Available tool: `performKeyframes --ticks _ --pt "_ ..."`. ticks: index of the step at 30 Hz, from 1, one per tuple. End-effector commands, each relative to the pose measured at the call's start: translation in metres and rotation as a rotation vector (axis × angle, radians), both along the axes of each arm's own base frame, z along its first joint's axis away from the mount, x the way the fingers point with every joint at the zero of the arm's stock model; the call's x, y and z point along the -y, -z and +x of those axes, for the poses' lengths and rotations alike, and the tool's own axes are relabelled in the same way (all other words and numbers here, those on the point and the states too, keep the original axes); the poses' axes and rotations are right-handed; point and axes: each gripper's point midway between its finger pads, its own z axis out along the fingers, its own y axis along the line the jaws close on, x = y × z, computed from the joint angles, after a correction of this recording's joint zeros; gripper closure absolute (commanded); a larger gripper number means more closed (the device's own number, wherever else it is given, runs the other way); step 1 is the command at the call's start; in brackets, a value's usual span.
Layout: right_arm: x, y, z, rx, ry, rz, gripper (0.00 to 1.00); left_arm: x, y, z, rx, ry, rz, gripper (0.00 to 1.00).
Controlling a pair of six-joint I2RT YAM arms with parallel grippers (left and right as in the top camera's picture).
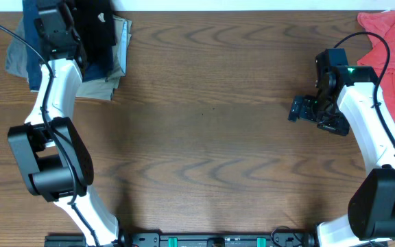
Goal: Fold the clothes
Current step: 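Lower the black shirt onto the folded stack and open the left gripper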
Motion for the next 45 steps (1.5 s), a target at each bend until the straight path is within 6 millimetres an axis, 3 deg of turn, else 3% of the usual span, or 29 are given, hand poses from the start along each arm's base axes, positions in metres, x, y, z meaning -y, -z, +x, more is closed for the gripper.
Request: performKeyframes --ticks 1,12,13,16,17,24,30,34,36,38,40,45 --pt "0.0 -0.003 0.003 0.011 -0.004 -0.003 0.01 -0.026 0.016 0.0 -0.014 -0.072 0.002 0.94" --pt "-0.001 -0.003 0.003 0.011 -0.005 -0.003 0.01 -0.088 0.062 -0.002 -0.006 -0.17 0.004 0.92" --pt "-0.001 -0.003 0.003 0.011 -0.005 -0.003 0.01 -0.094 0.062 -0.003 0.002 -0.18 0.005 0.83" --pt "-0.001 -0.003 0.003 0.011 -0.005 -0.003 0.01 -0.11 0.064 -0.01 0.007 -0.208 0.006 0.16" --pt "-0.001 -0.003 0.003 0.011 -0.005 -0.003 0.01 -0.114 0.064 -0.012 0.007 -0.215 0.006 0.02" --pt "-0.001 -0.003 0.003 0.011 -0.005 -0.003 0.01 -0.117 0.061 -0.02 -0.028 -0.22 0.006 0.02" --pt "-0.001 -0.003 0.003 0.011 -0.005 -0.003 0.01 -0.097 0.049 -0.013 -0.008 -0.19 -0.006 0.02" --pt "-0.001 -0.003 0.003 0.012 -0.005 -0.003 0.01 -0.071 0.041 0.001 0.036 -0.113 -0.061 0.01" --pt "-0.001 -0.003 0.003 0.011 -0.005 -0.003 0.01 -0.059 0.044 0.007 0.052 -0.073 -0.111 0.21" --pt "-0.001 -0.003 0.003 0.011 -0.005 -0.004 0.01 -0.051 0.049 0.011 0.06 -0.041 -0.164 0.65" --pt "-0.001 -0.003 0.003 0.011 -0.005 -0.003 0.01 -0.046 0.057 0.014 0.063 -0.019 -0.2 0.91" --pt "-0.001 -0.003 0.003 0.012 -0.005 -0.003 0.01 -0.046 0.083 0.019 0.035 -0.01 -0.213 0.94"
